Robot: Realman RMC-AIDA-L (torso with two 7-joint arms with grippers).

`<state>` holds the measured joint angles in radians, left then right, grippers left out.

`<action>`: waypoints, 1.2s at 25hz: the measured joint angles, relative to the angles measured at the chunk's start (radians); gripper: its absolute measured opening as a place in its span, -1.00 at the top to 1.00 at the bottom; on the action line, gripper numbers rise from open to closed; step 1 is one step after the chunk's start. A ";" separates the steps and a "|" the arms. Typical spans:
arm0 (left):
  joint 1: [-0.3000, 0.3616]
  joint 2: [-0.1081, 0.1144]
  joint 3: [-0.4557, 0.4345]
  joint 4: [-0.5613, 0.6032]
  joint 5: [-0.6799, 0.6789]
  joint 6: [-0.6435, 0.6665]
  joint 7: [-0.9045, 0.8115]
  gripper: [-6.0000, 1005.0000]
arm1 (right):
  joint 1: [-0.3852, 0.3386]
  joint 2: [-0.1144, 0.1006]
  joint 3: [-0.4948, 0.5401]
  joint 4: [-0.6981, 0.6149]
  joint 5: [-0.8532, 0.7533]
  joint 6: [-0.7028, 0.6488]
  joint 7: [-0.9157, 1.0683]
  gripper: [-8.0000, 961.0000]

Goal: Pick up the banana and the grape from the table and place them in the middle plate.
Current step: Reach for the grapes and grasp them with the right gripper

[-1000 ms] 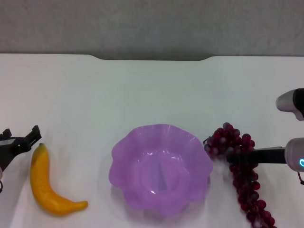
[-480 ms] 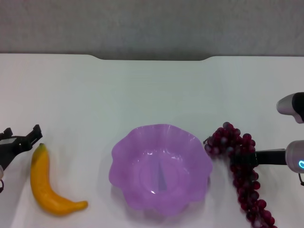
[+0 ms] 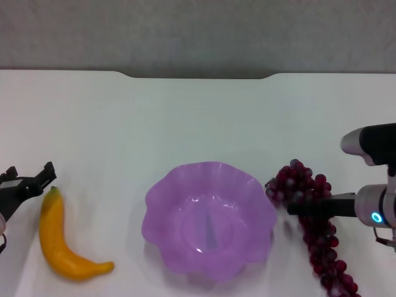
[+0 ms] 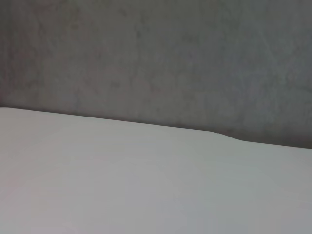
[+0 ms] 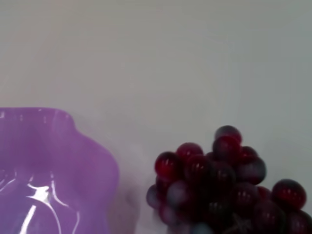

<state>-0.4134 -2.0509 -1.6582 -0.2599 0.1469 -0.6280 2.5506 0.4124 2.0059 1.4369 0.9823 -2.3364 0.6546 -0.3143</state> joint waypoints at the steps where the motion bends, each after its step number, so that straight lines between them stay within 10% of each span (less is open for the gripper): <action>1: 0.000 0.000 0.000 0.000 -0.001 0.000 -0.001 -0.75 | 0.002 0.000 -0.008 -0.003 0.005 -0.006 0.000 -0.85; 30: 0.004 0.000 0.005 0.002 -0.003 -0.001 0.001 -0.74 | 0.039 -0.002 -0.075 -0.122 0.016 -0.168 -0.067 -0.57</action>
<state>-0.4096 -2.0509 -1.6531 -0.2576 0.1441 -0.6289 2.5517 0.4511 2.0042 1.3618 0.8601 -2.3207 0.4861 -0.3810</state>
